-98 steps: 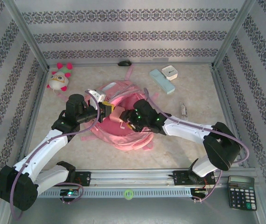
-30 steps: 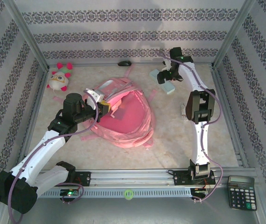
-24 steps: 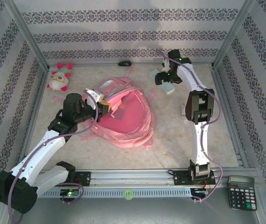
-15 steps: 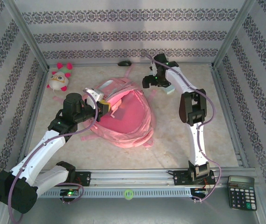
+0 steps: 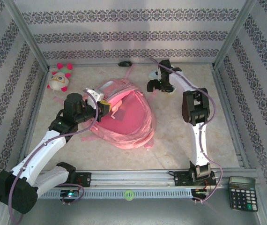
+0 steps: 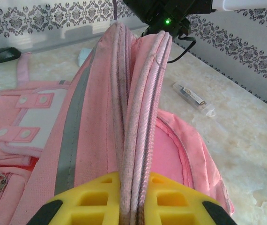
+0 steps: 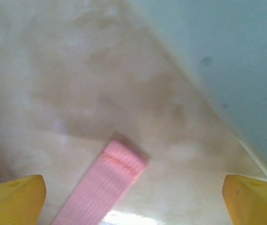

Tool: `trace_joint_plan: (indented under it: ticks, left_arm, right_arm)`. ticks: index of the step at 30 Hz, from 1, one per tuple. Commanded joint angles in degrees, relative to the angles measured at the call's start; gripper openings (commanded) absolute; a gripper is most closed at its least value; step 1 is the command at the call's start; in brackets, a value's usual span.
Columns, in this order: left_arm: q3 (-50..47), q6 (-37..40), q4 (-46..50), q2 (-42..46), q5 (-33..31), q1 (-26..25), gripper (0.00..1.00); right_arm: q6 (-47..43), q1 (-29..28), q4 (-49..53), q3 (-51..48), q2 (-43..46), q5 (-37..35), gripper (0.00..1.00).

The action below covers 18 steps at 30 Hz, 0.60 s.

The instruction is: Pack the student bag

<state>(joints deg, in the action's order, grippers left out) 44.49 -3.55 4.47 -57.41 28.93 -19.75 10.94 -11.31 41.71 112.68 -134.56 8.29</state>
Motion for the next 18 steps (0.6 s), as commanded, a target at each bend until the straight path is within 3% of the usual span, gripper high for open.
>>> trace_joint_plan:
  ticks: [1,5,12,18]
  left_arm:
    - [1.2,-1.5,-6.1,0.0,2.1,0.4,0.00]
    - [1.7,-1.1,-5.9,-0.6,2.2,0.4,0.00]
    - [1.4,-1.5,-6.6,-1.1,2.5,0.4,0.00]
    - [1.5,-1.6,-7.0,-1.5,2.7,0.5,0.00]
  right_arm:
    - [2.1,1.7,0.3,0.3,-0.2,-3.2,0.97]
    - [2.3,4.4,3.0,3.5,-1.3,-2.6,0.95]
    - [-2.6,4.1,5.3,4.0,0.9,-4.9,0.98]
    - [8.0,7.2,4.7,7.4,0.9,-5.1,0.98]
